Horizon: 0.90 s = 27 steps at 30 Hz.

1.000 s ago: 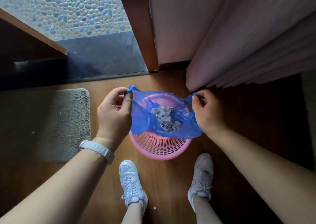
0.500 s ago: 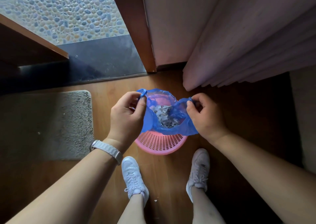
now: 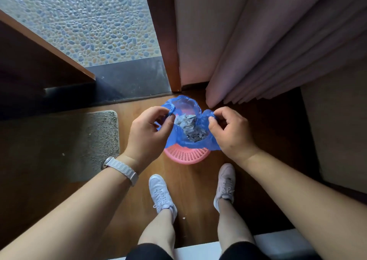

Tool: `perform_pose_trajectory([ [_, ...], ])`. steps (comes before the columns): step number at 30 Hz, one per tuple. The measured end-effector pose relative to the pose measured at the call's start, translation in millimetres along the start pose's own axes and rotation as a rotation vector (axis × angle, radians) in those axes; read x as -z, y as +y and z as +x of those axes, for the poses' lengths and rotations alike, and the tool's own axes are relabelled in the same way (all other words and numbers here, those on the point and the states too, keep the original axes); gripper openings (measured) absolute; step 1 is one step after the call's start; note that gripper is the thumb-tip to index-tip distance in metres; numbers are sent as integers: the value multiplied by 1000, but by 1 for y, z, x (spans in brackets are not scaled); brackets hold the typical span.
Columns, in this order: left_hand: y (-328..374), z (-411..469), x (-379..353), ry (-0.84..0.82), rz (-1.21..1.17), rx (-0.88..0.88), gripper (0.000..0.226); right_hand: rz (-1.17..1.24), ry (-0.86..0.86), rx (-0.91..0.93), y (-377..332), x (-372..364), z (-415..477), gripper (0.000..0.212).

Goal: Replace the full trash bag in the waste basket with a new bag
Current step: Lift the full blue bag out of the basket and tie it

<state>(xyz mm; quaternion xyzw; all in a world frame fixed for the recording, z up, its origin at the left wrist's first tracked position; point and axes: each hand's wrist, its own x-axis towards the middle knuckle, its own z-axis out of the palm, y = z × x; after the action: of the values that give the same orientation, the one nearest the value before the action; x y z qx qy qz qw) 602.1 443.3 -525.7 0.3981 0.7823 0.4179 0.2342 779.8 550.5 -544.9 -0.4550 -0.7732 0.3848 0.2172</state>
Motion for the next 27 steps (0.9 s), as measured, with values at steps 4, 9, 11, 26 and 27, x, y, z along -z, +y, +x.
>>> perform_pose_trajectory([
  [4, 51, -15, 38, 1, -5, -60, 4, 5, 27, 41, -63, 35, -10, 2],
  [9, 113, -26, 82, 22, -12, -132, 5, 6, 58, 88, -138, 81, -14, 5],
  [11, 137, -29, 100, 31, -14, -173, 6, 18, 71, 112, -164, 99, -14, 4],
  [26, 333, -37, 187, 75, -470, -350, 14, 337, 94, 252, -336, 233, -34, 8],
  [27, 341, -36, 190, 74, -498, -348, 15, 359, 78, 235, -344, 239, -34, 8],
])
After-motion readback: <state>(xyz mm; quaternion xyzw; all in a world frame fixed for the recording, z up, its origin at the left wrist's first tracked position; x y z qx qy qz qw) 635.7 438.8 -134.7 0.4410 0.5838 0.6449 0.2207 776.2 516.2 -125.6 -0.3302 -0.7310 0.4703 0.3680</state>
